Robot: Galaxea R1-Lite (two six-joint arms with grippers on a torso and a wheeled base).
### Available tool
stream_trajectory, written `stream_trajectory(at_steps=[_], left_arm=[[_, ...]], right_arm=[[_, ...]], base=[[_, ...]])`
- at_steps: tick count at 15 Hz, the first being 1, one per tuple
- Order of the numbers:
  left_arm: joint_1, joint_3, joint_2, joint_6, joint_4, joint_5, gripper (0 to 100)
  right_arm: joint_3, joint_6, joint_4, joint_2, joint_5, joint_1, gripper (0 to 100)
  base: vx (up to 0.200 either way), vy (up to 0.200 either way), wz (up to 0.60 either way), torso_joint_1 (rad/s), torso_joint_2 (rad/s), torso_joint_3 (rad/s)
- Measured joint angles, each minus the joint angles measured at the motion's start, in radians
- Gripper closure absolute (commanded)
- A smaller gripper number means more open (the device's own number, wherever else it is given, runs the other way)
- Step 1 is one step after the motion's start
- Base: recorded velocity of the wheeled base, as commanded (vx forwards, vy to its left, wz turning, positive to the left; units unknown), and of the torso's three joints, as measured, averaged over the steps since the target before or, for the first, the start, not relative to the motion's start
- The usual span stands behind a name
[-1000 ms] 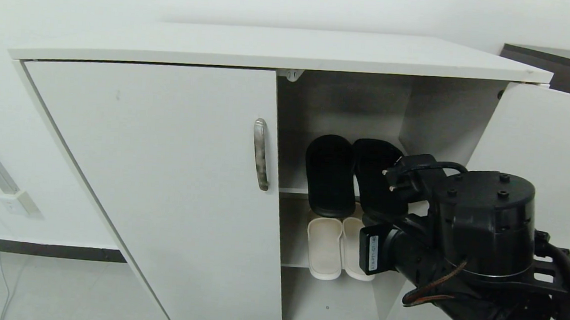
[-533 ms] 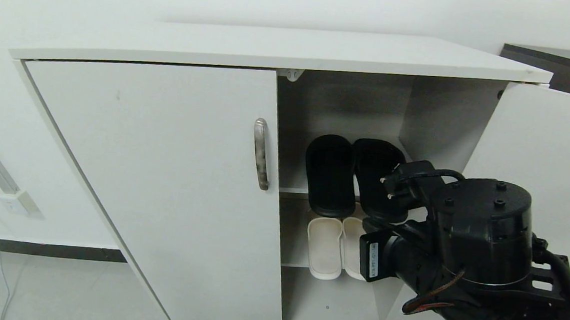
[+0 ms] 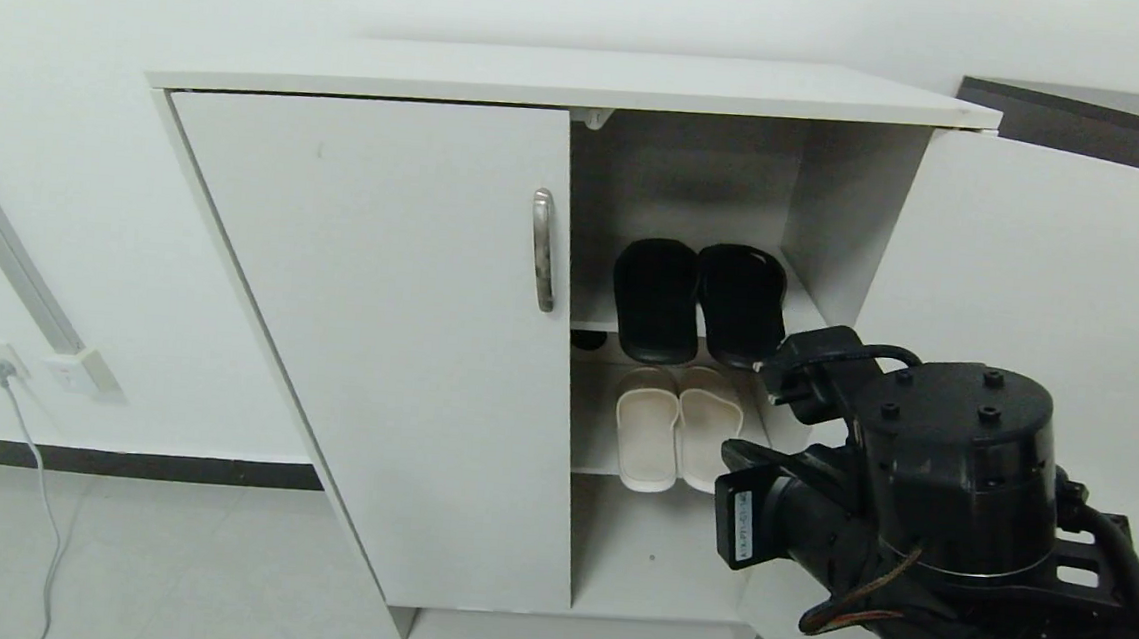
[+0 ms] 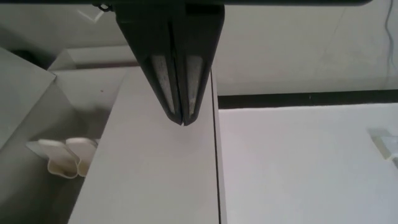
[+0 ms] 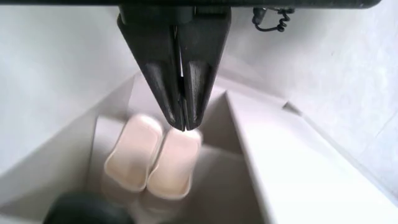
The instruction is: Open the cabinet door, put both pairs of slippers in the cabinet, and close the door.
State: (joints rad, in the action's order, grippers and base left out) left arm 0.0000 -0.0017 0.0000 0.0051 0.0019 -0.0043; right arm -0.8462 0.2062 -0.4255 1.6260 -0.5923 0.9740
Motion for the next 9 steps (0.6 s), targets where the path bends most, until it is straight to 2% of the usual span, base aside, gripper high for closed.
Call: stream_trajectory(at_steps=[6,9], left_arm=[[0.000,0.000,0.000,0.000,0.000,-0.001,100],[0.000,0.000,0.000,0.000,0.000,-0.001,100]], right_arm=[[0.038,-0.027,-0.062,0.015,0.001,-0.010,100],[0.065,-0.056,-0.106,0.026,0.001,-0.010,100]], base=[[-0.200,0.000,0.00,0.005,0.00,0.004],[0.000,0.000,0.00,0.000,0.00,0.000]])
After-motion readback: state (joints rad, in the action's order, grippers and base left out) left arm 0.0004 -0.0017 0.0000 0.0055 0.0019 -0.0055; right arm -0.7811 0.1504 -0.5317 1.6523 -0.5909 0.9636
